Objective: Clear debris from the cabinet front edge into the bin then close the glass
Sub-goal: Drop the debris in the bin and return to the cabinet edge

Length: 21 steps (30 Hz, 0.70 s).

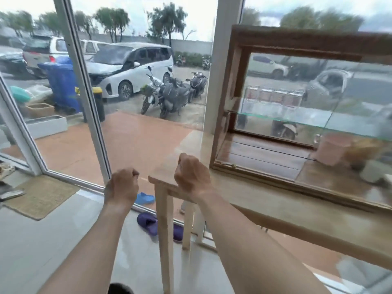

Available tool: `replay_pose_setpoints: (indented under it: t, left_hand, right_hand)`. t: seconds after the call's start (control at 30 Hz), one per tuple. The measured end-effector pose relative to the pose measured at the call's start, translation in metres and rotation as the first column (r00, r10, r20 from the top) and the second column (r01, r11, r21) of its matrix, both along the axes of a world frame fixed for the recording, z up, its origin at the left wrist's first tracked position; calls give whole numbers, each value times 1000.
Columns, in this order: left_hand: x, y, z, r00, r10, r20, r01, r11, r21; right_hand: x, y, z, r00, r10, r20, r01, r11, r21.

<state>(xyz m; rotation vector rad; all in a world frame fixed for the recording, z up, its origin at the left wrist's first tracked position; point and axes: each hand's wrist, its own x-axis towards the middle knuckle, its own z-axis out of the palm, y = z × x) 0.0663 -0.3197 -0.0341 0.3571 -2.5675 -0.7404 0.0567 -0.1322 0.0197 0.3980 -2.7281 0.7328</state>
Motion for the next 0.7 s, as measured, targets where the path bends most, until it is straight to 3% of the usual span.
replay_pose_setpoints:
  t: [0.2, 0.4, 0.57, 0.7]
  left_hand:
    - [-30, 91, 38, 978, -191, -83, 189, 982, -31]
    - [-49, 157, 51, 957, -284, -55, 279, 956, -89]
    - [-60, 197, 45, 941, -339, -27, 333, 935, -126]
    - [-73, 213, 34, 932, -363, -3, 360, 925, -120]
  right_hand:
    - [-10, 93, 21, 974, -224, -27, 222, 974, -53]
    - [-28, 161, 9, 925, -378, -40, 378, 926, 1]
    - [-38, 190, -6, 918, -395, -27, 395, 919, 11]
    - [-46, 185, -17, 954, -299, 18, 299, 954, -25]
